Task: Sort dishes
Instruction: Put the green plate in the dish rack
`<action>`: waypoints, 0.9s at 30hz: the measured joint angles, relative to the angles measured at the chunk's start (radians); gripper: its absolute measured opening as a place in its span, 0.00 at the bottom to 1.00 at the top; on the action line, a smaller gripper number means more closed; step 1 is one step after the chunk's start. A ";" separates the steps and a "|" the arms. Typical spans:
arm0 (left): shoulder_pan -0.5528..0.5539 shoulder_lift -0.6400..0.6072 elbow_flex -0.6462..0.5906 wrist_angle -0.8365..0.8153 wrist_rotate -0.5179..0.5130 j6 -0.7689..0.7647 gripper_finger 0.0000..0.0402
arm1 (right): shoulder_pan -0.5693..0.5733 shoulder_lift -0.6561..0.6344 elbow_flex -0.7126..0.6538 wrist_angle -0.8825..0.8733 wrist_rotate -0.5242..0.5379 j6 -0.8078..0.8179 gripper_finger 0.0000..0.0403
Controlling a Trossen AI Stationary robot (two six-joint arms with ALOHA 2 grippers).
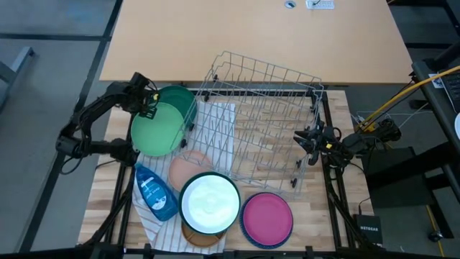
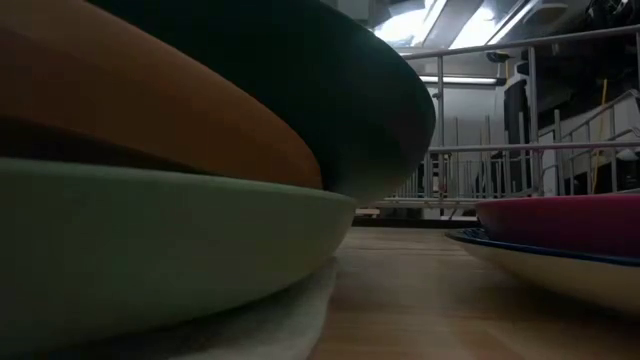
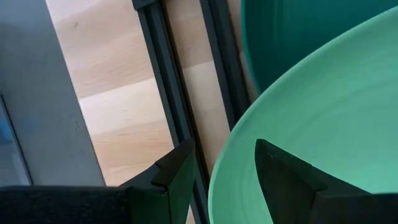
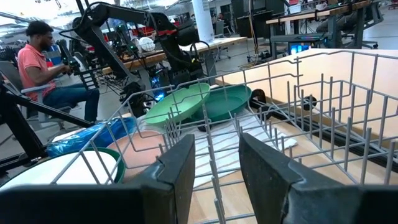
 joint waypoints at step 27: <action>-0.001 0.071 -0.051 0.052 0.008 0.020 0.12 | 0.000 0.000 0.000 -0.043 -0.026 0.042 0.32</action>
